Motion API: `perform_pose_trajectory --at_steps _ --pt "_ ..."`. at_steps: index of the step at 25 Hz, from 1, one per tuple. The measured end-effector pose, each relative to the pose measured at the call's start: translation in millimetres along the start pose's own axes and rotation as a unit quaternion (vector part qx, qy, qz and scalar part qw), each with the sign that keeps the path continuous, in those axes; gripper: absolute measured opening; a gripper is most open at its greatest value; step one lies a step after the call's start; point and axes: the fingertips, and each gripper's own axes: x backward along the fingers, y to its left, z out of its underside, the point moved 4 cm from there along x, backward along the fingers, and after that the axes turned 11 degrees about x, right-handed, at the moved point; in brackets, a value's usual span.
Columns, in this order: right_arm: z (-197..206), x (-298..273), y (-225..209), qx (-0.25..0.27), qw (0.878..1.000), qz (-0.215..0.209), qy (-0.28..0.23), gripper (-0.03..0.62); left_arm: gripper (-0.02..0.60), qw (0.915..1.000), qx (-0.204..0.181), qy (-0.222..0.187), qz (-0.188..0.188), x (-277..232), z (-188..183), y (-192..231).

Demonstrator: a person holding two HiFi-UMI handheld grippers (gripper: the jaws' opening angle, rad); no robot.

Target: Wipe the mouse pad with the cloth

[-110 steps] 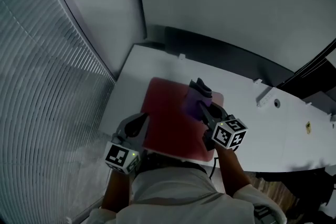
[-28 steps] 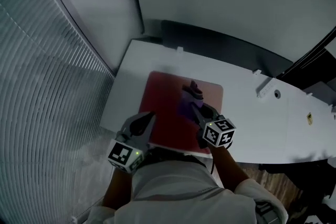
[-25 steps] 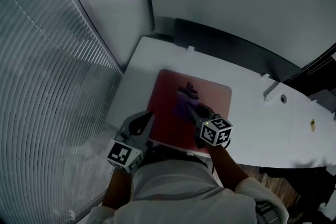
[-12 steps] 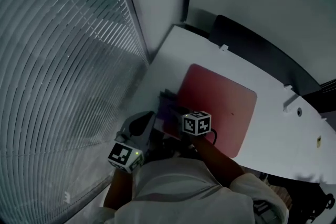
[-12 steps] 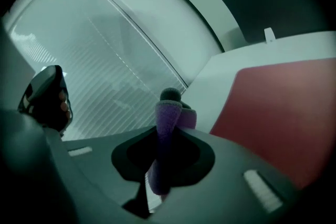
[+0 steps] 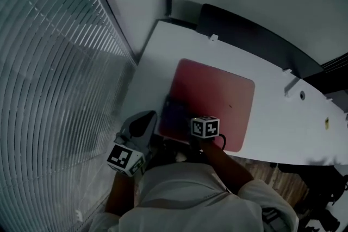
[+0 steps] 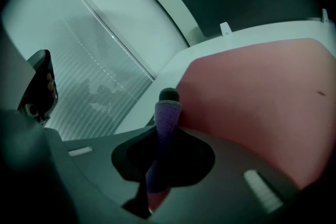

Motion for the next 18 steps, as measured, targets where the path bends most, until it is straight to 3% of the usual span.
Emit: perform_pose_trajectory --at_steps 8,18 --pt "41 74 -77 -0.023 0.998 0.059 -0.016 0.049 0.003 0.9967 -0.018 0.015 0.078 -67 25 -76" --pt "94 208 -165 -0.060 0.990 0.117 -0.048 0.049 0.002 0.9911 -0.043 0.028 0.123 -117 48 -194"
